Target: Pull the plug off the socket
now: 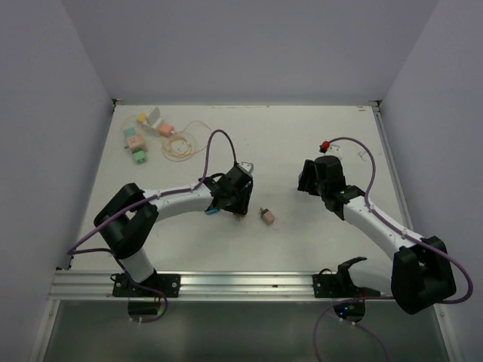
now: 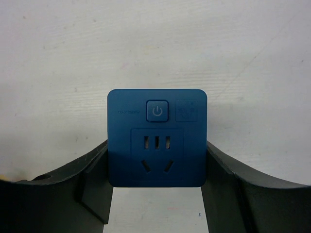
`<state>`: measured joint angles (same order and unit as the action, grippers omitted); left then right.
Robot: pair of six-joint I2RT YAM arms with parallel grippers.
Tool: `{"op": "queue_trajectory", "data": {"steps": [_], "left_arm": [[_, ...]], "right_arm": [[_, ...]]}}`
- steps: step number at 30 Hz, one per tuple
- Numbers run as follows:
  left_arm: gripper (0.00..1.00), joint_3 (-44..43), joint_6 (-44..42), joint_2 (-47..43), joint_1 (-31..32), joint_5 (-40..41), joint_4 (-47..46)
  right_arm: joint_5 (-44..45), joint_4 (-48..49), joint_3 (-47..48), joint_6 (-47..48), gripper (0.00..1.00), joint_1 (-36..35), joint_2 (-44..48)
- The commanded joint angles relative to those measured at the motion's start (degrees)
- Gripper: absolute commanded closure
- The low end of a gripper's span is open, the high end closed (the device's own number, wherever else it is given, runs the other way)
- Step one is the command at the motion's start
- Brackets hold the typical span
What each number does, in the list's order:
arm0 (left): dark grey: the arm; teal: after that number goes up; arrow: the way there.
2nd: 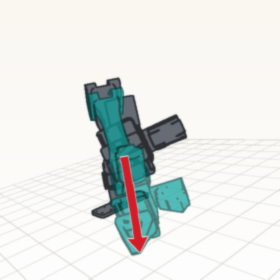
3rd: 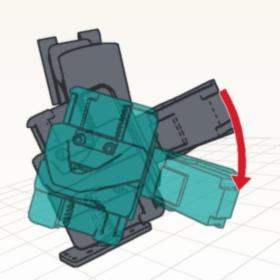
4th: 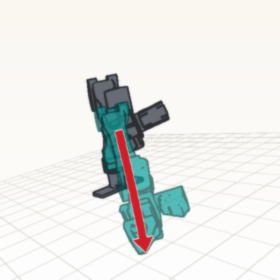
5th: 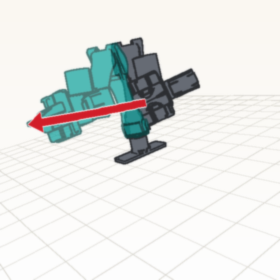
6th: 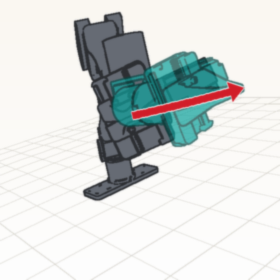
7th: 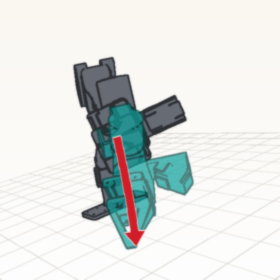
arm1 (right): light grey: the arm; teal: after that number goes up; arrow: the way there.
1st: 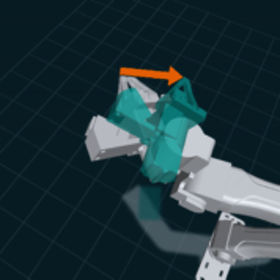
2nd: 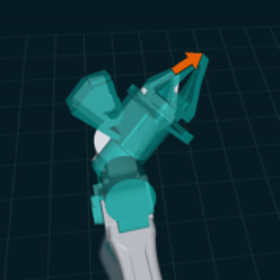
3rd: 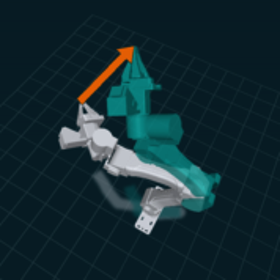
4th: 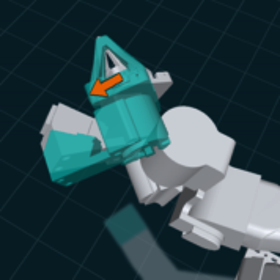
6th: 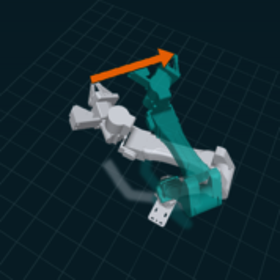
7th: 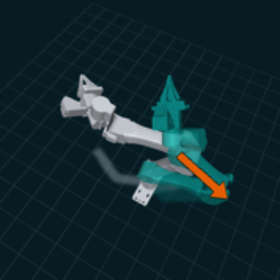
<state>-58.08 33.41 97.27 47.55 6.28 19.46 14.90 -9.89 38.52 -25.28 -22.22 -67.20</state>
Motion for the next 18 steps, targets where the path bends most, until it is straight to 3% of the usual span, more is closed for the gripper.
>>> {"op": "queue_trajectory", "data": {"steps": [1, 3, 4, 7, 8, 14, 18], "left_arm": [[0.51, -1.86, -1.42, 0.99, 1.05, 2.24, 2.25], [0.38, -2.29, -1.50, 0.29, 1.23, 3.03, 2.51], [0.27, -2.73, -1.50, -0.15, 1.32, 3.38, 2.77], [0.11, -4.66, -2.03, -2.35, 1.32, 5.22, 4.26], [0.01, -5.19, -2.29, -3.05, 1.32, 5.58, 4.70], [0.00, -6.34, -4.49, -11.57, -0.17, 7.34, 5.41], [0.00, -2.14, -5.89, -20.60, -6.39, 7.78, 2.88]], "right_arm": [[0.49, 1.71, 4.10, -3.29, 1.00, 3.57, -2.67], [0.31, 2.59, 4.89, -3.90, 1.00, 4.90, -4.77], [-0.39, 2.94, 5.07, -4.16, 1.00, 6.56, -5.48], [-1.70, 4.44, 6.65, -5.39, 1.00, 10.33, -8.73], [-2.32, 5.05, 7.17, -5.66, 1.00, 11.40, -9.61], [-6.89, 11.90, 11.66, -8.65, 1.00, 18.61, -17.60], [-10.04, 14.37, 17.27, -7.86, 1.00, 21.86, -23.93]]}}
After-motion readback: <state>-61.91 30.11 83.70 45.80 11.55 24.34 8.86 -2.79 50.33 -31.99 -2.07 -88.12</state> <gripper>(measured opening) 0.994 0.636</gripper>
